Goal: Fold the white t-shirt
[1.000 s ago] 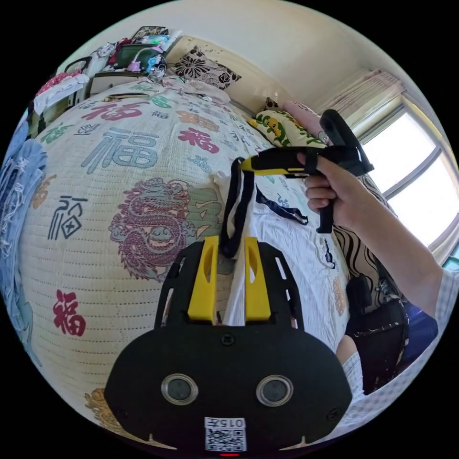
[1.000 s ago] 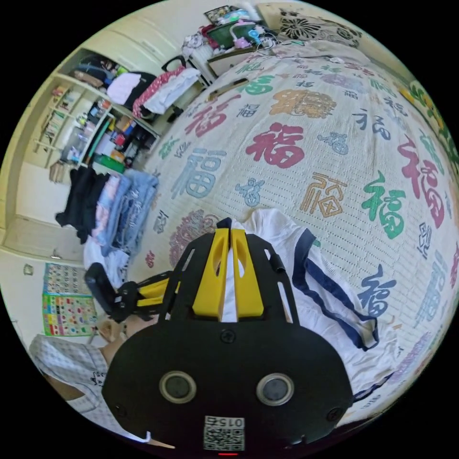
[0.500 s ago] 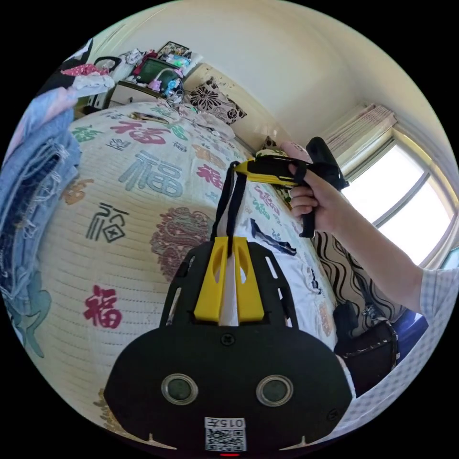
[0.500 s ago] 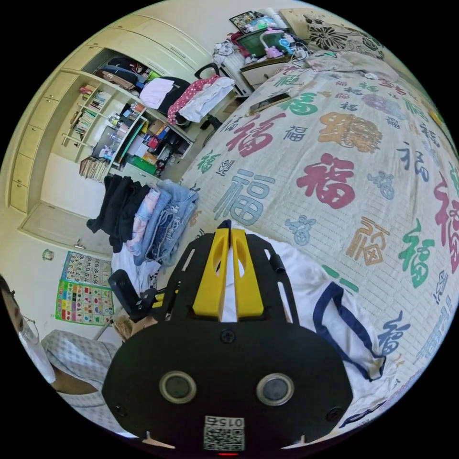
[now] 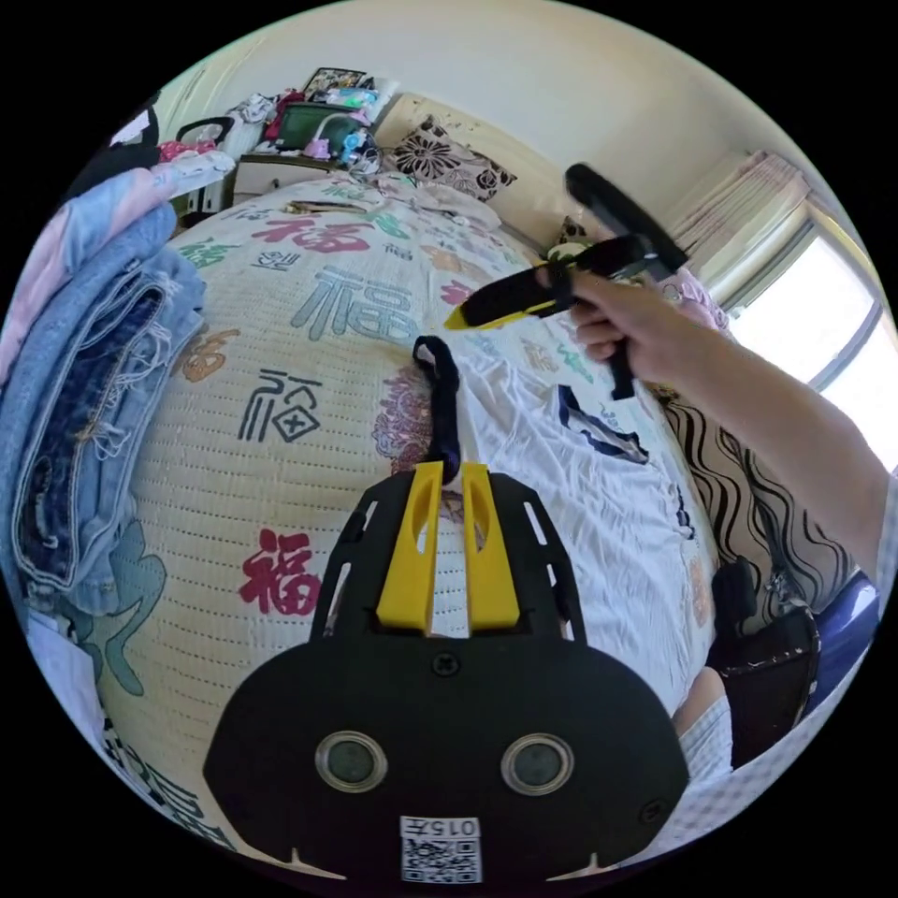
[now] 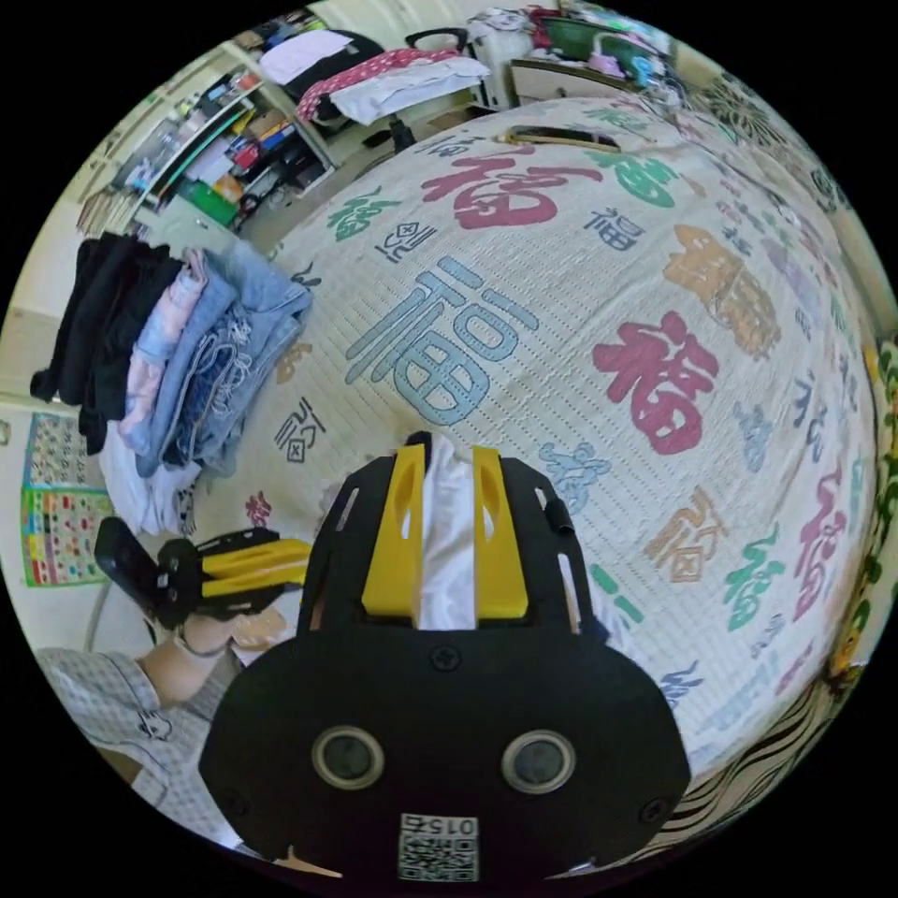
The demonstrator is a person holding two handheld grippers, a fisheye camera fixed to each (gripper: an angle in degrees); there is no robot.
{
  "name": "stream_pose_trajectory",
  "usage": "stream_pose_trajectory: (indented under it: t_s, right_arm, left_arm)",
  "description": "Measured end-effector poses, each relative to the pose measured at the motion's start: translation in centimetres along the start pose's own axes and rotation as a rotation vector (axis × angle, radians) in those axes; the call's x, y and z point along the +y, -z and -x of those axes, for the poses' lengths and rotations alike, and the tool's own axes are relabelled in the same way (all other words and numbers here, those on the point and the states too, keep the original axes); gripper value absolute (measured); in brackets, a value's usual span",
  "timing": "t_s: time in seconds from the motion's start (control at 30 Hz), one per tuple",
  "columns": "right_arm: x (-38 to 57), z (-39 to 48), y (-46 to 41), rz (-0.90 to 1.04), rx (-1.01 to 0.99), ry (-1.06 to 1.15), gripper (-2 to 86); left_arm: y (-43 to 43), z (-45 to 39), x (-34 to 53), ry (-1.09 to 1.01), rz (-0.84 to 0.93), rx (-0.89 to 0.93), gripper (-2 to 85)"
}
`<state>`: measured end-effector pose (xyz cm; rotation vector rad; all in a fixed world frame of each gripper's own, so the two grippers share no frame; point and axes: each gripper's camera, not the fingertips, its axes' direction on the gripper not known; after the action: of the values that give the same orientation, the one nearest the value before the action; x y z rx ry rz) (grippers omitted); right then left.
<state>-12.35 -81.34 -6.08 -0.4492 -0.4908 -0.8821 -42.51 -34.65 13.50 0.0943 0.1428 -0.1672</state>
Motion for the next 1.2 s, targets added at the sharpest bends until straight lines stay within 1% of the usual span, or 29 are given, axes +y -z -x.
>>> stream_pose_trajectory:
  t_s: [0.1,0.2,0.23,0.3,0.37,0.4,0.47,0.5,0.53,0.6,0.67,0.77,0.8,0.97,1.07,1.13,1.2]
  right_arm:
    - [1.8,-0.4,2.8,-0.026,-0.013,0.028,8.6]
    - [6.4,-2.0,5.7,-0.104,-0.008,0.038,8.7]
    - [8.9,-3.1,6.1,-0.093,0.016,0.035,8.7]
    - [13.2,-5.3,6.1,-0.059,0.078,-0.001,8.7]
    - [19.1,-8.4,5.2,-0.012,0.132,-0.096,8.9]
    - [20.5,-9.2,4.9,-0.002,0.131,-0.119,8.9]
    - [25.1,-11.8,3.3,0.039,0.116,-0.221,9.2]
    - [26.0,-12.4,2.9,0.049,0.114,-0.243,9.3]
    - [27.6,-13.3,2.2,0.053,0.114,-0.286,9.3]
    - [29.4,-14.3,1.4,0.025,0.073,-0.321,8.8]
    - [30.9,-15.4,0.6,-0.007,0.024,-0.346,6.0]
    - [32.3,-16.8,0.3,-0.027,0.008,-0.359,2.3]
    - [32.6,-17.1,0.4,-0.037,0.014,-0.368,2.0]
    - [34.9,-21.1,0.7,-0.124,0.037,-0.494,1.3]
    - [36.0,-22.5,-1.4,-0.082,0.049,-0.530,2.2]
    - [37.0,-23.1,-2.1,-0.089,0.062,-0.560,3.8]
    - [38.3,-24.1,-2.3,-0.063,0.067,-0.588,6.9]
  left_arm:
    - [-0.4,-0.8,-0.3,-0.033,0.024,-0.045,-0.1]
    - [1.4,-2.1,-0.3,-0.090,0.035,-0.178,0.3]
    - [2.3,-2.7,-0.3,-0.115,0.049,-0.227,1.1]
    - [3.2,-3.9,-1.0,-0.197,0.064,-0.217,4.0]
    - [3.8,-6.2,-3.3,-0.282,0.060,-0.282,7.3]
    - [3.8,-6.9,-4.0,-0.310,0.046,-0.256,7.4]
    - [2.4,-9.6,-7.7,-0.402,0.023,-0.005,7.5]
    - [1.6,-10.4,-8.7,-0.421,0.033,0.041,7.5]
    - [-0.4,-11.9,-10.5,-0.450,0.060,0.062,7.3]
    - [-4.0,-14.2,-12.6,-0.496,0.117,0.038,7.0]
    - [-8.9,-16.5,-14.5,-0.520,0.238,0.072,6.1]
    - [-13.4,-18.3,-15.6,-0.540,0.376,0.027,2.1]
    - [-13.8,-18.7,-15.8,-0.548,0.381,0.010,1.2]
    - [-13.6,-21.3,-17.9,-0.591,0.239,-0.123,0.0]
    - [-14.9,-22.4,-18.1,-0.646,0.262,-0.197,0.8]
    - [-15.6,-22.6,-17.9,-0.664,0.283,-0.239,2.1]
    - [-15.3,-22.5,-17.9,-0.704,0.265,-0.224,4.3]
